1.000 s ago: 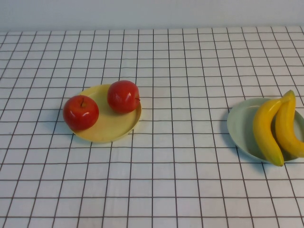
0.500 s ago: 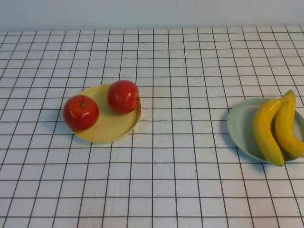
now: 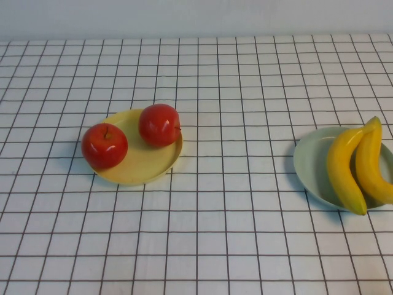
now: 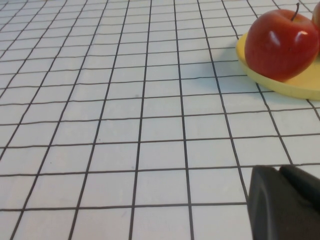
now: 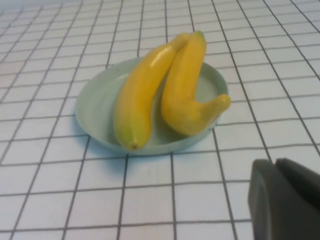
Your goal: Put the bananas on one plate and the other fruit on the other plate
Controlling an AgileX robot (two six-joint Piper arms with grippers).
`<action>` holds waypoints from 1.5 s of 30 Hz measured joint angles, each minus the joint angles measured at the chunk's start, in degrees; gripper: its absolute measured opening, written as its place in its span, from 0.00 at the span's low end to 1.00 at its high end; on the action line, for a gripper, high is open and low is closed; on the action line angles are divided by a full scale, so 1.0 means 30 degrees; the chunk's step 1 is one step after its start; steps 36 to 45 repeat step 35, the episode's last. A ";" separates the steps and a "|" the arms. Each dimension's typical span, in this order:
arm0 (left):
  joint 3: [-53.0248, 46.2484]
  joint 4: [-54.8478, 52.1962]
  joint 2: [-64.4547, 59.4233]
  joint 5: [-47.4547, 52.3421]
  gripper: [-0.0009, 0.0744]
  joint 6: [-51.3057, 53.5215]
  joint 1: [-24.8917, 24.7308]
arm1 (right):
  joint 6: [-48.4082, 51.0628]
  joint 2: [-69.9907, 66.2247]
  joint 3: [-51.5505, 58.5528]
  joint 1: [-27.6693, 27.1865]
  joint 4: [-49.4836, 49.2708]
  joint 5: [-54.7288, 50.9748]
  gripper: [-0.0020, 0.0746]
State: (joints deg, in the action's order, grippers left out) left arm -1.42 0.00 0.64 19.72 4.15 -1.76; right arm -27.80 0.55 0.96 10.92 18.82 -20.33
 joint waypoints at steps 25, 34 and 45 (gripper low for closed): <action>0.0000 0.0000 0.0000 0.0000 0.01 0.0000 0.0000 | 0.7644 0.0040 0.0147 -0.3395 -0.6446 0.0230 0.01; 0.0000 0.0000 0.0000 0.0000 0.01 0.0000 0.0000 | 0.7653 0.0080 0.0179 -0.3395 -0.6525 0.0198 0.01; 0.0000 0.0000 0.0000 0.0000 0.01 0.0000 0.0000 | 0.7653 0.0080 0.0179 -0.3395 -0.6525 0.0198 0.01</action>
